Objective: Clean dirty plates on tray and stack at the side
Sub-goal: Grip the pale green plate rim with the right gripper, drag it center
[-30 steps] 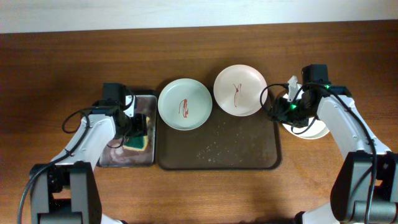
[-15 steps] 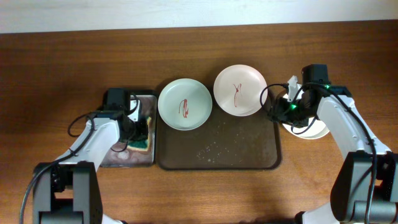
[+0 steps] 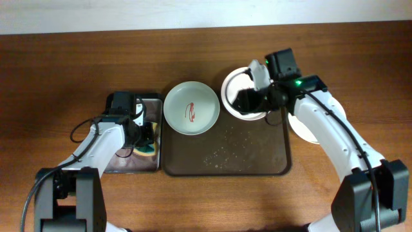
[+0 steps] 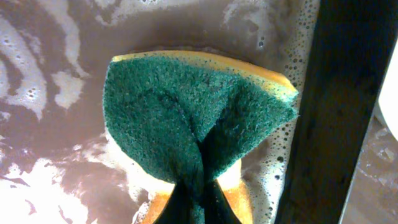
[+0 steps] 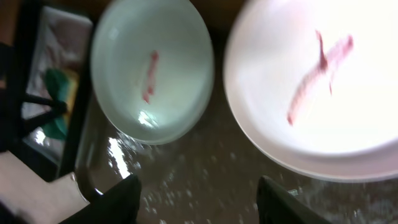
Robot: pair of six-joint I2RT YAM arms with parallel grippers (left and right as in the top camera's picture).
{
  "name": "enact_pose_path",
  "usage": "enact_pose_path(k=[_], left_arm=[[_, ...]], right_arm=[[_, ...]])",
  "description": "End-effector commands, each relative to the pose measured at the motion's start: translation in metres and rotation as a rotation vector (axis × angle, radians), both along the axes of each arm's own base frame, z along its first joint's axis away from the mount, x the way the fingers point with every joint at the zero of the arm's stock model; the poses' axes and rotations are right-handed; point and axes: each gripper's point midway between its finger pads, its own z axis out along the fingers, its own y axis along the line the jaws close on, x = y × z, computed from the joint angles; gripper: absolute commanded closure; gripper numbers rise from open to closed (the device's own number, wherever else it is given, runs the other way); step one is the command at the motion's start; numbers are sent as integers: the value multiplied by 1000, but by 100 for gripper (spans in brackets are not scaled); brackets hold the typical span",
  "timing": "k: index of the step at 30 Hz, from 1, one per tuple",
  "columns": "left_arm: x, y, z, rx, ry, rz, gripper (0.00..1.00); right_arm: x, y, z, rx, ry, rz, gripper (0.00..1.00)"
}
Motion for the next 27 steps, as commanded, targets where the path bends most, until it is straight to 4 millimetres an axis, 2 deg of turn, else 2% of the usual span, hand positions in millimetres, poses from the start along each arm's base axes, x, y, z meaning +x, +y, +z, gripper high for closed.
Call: enact_pose_path(k=[1,2,4,6,8,12,18,23,27], left_arm=[[-5,1,-1,8,5,11,100],[-5,1,-1,8,4,11,100],[-4,1,0,7,2,11,100],[-4,1,0,7,2,11,100],[-4,1,0,7,1,10,100],[-4,1,0,7,1,11,100],[-4,1,0,7,1,11,100],[-4,1,0,7,2,11,100],[-4,1,0,7,2,11,100]], right_arm=[[14,19,-1,-40,-32,-37,39],[14,28,-8,-39,-24,-29,39],[17,43,-32,-41,24,-51,43],[21,51,-51,-33,65,-82,47],[25,56,-68,-30,88,-100,50],[31,59,-90,-23,126,-143,54],[28,68,-113,-19,176,-162,61],[30,71,-131,-14,214,-210,71],[20,66,-132,-31,256,-209,95]])
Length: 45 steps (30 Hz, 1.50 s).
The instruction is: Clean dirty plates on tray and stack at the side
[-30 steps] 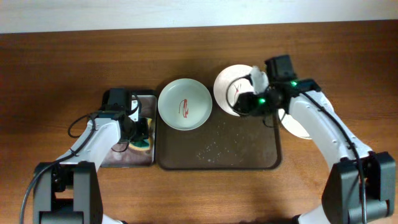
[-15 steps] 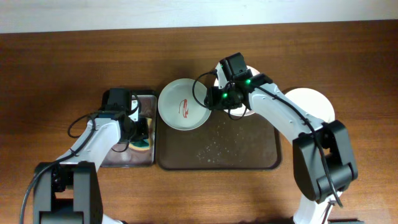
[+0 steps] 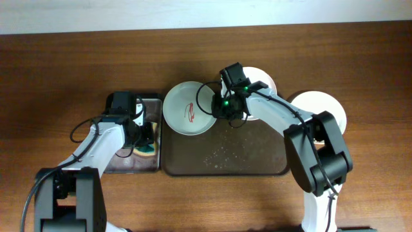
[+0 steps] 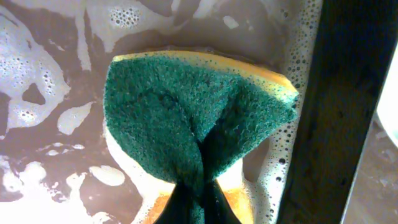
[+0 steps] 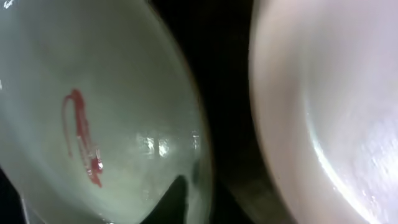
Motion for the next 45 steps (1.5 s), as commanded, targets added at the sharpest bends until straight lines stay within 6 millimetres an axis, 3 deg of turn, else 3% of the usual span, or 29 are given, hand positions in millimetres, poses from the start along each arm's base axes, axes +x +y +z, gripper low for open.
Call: enact_pose_path(k=[1,5,7,10,12,17,21,23,29,34,41,43,45], left_arm=[[-5,0,0,5,4,10,100],[-4,0,0,4,0,10,100],[-3,0,0,4,-4,10,100],[-1,0,2,4,-13,9,100],[6,0,14,2,-51,9,100],[24,-2,74,-12,-234,10,100],[26,-1,82,-6,-260,12,100],[36,5,89,27,-312,24,100],[71,27,135,167,-551,42,100],[69,29,152,195,-593,40,100],[65,16,151,227,-586,9,100],[55,17,136,221,-516,21,100],[34,13,97,195,-367,-1,100]], right_arm=[[-12,-4,-1,-21,56,-3,96],[-47,-29,-1,-97,194,10,96],[-72,-54,-7,-213,298,-7,96],[-81,-77,-10,-336,321,-20,96],[-81,-78,-10,-346,318,-14,96],[-80,-79,-10,-346,317,-14,96],[-80,-78,-10,-344,315,-15,96],[-80,-78,-10,-344,315,-14,96],[-80,-78,-10,-344,314,-15,96],[-80,-78,-10,-344,314,-15,96],[-79,-78,-10,-343,313,-15,96],[-79,-78,-10,-342,311,-15,96],[-79,-78,-10,-342,311,-15,96]])
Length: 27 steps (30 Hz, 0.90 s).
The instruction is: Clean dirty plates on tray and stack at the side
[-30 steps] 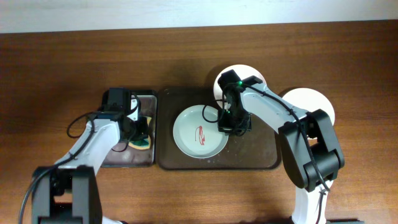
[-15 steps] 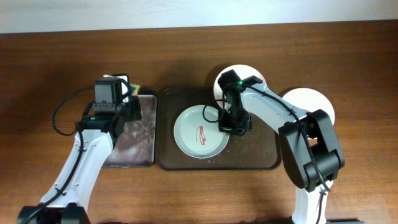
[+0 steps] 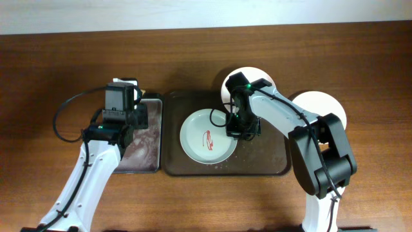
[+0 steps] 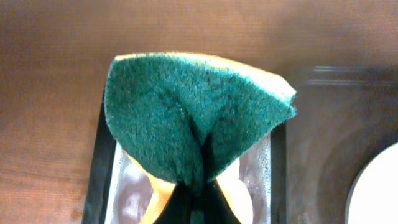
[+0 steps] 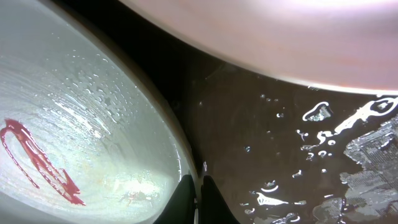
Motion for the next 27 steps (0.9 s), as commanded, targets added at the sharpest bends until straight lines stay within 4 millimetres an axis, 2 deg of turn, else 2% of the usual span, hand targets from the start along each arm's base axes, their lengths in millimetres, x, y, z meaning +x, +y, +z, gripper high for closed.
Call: enact_pose_path(k=[1,3,5,6,9,11,13,18,20,22,23,27], left_arm=[[-26,-9,-48,-47,185,-16,100],[-38,-21,-76,-103,295,-53,100],[-40,-29,-82,-141,323,-76,100],[-39,-30,-79,-146,317,-83,100],[-34,-45,-49,-200,312,-160,100],[-29,-76,-22,-352,285,-258,100],[-28,-108,-5,-524,262,-347,100],[-35,-134,-7,-565,292,-355,100],[-36,-151,-11,-576,303,-355,100],[-35,-169,-24,-558,323,-321,100],[-37,-185,-33,-568,344,-330,100],[-39,-216,-73,-586,420,-250,100]], right_arm=[[5,-14,-1,-68,-32,-3,96],[5,-14,-1,-69,-31,-3,96],[5,-14,-1,-67,-31,-3,96],[5,-14,-1,-65,-30,-3,96],[5,-12,-1,-56,-30,-4,96],[7,-4,0,-9,-29,-8,96],[11,9,3,81,-31,-21,96],[16,9,6,151,-20,-55,96],[16,10,6,154,-20,-50,96],[16,12,6,161,-18,-49,96],[16,12,7,161,-19,-49,96],[16,12,6,161,-17,-49,96]])
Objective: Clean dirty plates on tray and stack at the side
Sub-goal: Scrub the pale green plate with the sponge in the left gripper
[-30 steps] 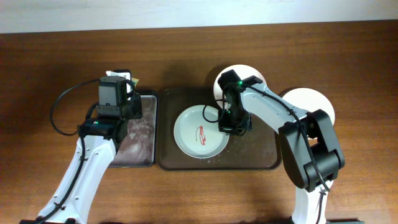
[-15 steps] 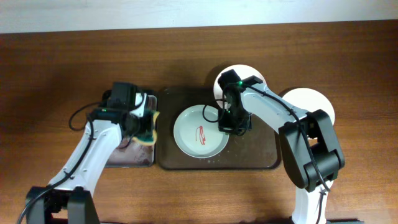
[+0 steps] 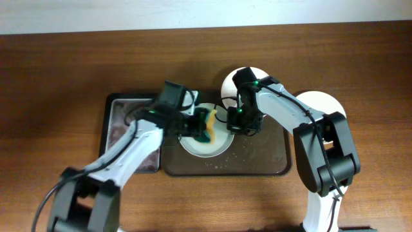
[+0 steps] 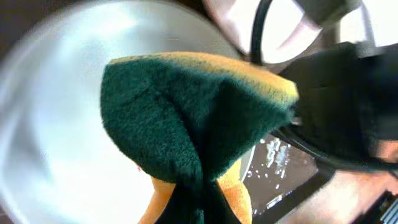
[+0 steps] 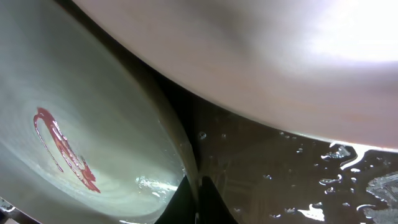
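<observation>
A pale green plate (image 3: 212,147) with a red smear (image 5: 62,144) lies in the middle of the brown tray (image 3: 270,164). My right gripper (image 3: 239,124) is shut on its right rim (image 5: 186,163), a thin finger on each side. My left gripper (image 3: 193,124) is shut on a green-and-yellow sponge (image 3: 205,126), which sits over the plate's left half; whether it touches I cannot tell. In the left wrist view the sponge (image 4: 193,118) fills the middle, over the plate (image 4: 56,124). A white plate (image 3: 230,87) sits at the tray's back right, partly under my right arm.
A black tray of soapy water (image 3: 122,122) stands left of the brown tray. Another white plate (image 3: 322,106) lies on the table at the right. Water drops and crumbs lie on the brown tray floor (image 5: 298,180).
My left gripper has moved right with the sponge, from above the soapy tray to over the green plate. My right gripper still pinches the plate's rim in nearly the same place.
At first the sponge sat in the soapy water in my left gripper, with my right gripper open above the white plate. Then my right gripper was at the green plate's rim at the tray's back left. Later the plate was mid-tray and the sponge lifted; now it is over the plate.
</observation>
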Robot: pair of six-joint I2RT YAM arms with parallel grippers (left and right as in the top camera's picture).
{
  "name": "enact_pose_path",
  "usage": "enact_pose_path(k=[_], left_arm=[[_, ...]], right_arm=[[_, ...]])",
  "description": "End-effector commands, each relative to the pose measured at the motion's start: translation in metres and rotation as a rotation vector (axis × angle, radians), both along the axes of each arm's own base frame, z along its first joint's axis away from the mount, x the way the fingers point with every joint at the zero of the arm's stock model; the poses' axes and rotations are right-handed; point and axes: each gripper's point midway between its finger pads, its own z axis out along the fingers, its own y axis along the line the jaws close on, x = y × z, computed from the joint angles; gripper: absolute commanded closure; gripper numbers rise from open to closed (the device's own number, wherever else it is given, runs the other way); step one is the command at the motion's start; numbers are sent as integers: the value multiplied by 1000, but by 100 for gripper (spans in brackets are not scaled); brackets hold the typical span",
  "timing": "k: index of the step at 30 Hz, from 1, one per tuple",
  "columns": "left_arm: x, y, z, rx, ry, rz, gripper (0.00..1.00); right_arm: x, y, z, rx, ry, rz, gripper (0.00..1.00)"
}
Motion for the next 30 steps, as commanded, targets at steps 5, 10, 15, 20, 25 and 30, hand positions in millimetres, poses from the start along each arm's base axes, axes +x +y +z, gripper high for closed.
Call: enact_pose_path(k=[5,10,15,20,25,30], left_arm=[[2,-10,-43,73,94,129,100],[8,-9,-44,80,70,137,100],[13,3,-61,160,61,175,100],[16,48,-88,402,42,250,100],[20,70,-66,497,-10,246,100],[-7,-15,-43,87,81,-9,100]], right_arm=[[-1,1,1,10,2,2,96],[-2,1,1,10,2,2,96],[-2,1,1,10,2,2,96],[-2,1,1,10,3,2,96],[-2,1,1,9,3,2,96],[-2,0,1,9,5,2,96]])
